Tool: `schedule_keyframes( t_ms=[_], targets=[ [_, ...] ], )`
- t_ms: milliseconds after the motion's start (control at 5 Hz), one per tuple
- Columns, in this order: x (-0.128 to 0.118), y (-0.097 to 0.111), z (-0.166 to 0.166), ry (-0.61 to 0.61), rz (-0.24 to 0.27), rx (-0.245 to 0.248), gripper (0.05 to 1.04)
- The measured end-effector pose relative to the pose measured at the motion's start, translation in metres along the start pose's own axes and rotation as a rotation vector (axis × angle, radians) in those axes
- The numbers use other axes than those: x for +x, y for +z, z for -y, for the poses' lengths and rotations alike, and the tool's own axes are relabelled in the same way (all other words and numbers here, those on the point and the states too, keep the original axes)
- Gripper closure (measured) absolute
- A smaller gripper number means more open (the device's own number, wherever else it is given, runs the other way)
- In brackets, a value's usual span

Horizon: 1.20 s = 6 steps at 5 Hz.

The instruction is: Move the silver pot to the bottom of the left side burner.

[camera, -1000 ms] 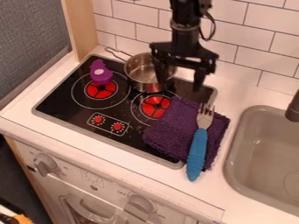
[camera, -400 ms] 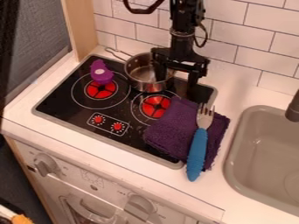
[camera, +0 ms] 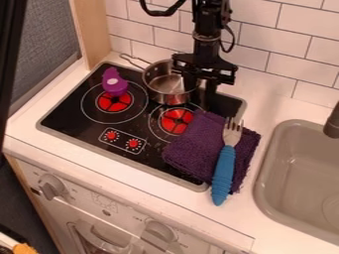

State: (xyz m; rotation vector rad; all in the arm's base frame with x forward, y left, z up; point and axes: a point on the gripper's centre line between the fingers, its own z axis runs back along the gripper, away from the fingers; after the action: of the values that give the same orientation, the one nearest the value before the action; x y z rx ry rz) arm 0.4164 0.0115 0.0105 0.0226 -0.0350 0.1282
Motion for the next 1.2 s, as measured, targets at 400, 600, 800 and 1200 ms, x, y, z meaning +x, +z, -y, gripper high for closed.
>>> schedule_keyframes(
  t_ms=[400, 600, 800, 1200],
  targets=[
    [-0.005, -0.001, 0.0, 0.016, 0.007, -0.003, 0.995],
    [-0.01, 0.006, 0.002, 0.085, 0.035, -0.012, 0.998],
    [-0.015, 0.03, 0.007, 0.137, 0.071, -0.016, 1.001],
    [-0.061, 0.1, 0.006, 0.102, 0.209, -0.064, 1.006]
  ],
)
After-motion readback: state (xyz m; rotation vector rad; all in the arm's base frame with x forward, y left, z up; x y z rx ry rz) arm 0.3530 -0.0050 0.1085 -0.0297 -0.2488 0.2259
